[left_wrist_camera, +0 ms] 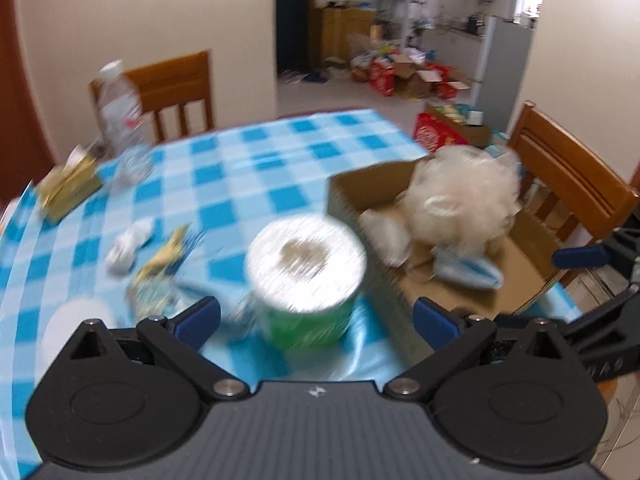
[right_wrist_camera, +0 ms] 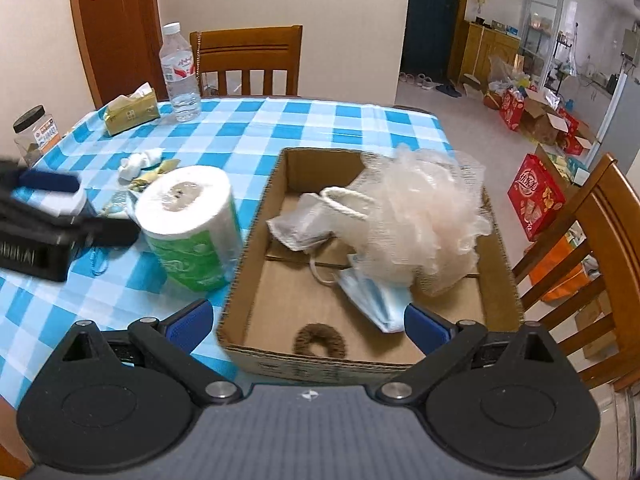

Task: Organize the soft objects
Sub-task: 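Withdraw both open tools from the box toward the table, then move the left tool toward the white knotted cloth while the right tool approaches the light blue toy, then grasp the white knotted cloth with the left tool while the right tool grasps the light blue toy, then carry cloth and toy to the box and open both tools, then withdraw both open tools from the box back over the table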

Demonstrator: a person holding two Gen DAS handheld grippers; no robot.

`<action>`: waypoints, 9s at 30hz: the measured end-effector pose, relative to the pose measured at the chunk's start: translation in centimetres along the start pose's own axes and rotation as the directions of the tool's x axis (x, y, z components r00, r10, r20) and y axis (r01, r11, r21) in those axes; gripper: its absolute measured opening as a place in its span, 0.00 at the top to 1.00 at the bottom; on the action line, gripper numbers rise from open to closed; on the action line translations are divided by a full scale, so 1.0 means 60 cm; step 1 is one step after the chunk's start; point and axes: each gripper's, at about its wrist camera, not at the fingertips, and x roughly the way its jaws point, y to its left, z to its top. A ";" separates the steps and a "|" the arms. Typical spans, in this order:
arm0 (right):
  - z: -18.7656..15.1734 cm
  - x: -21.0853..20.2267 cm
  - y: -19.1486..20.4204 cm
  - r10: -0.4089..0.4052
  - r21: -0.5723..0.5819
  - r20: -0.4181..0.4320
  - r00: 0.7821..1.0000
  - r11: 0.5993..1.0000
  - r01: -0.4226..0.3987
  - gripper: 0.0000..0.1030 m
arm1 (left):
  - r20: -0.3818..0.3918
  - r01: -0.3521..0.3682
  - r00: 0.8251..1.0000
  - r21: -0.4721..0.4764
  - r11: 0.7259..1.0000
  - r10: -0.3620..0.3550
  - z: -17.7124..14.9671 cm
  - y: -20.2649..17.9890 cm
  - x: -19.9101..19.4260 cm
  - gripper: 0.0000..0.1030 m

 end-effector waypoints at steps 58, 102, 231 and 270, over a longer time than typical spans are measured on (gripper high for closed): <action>0.065 0.234 0.402 0.154 -0.235 -0.060 0.986 0.958 -0.164 0.34 | -0.189 -0.056 0.980 0.077 0.995 0.069 -0.056 0.344 0.001 0.01; 0.081 0.265 0.387 0.168 -0.190 0.014 0.986 0.968 -0.162 0.49 | -0.309 0.066 0.947 -0.069 0.995 -0.084 0.100 0.448 0.336 0.42; 0.026 0.005 -0.140 -0.122 -0.036 0.081 0.989 0.991 0.125 0.00 | -0.100 0.133 0.989 0.251 0.959 -0.111 0.017 -0.138 0.065 0.02; 0.044 0.015 0.246 0.059 -0.164 0.001 0.998 0.985 -0.058 0.00 | -0.109 -0.018 0.994 0.055 0.998 0.024 -0.100 0.203 -0.054 0.02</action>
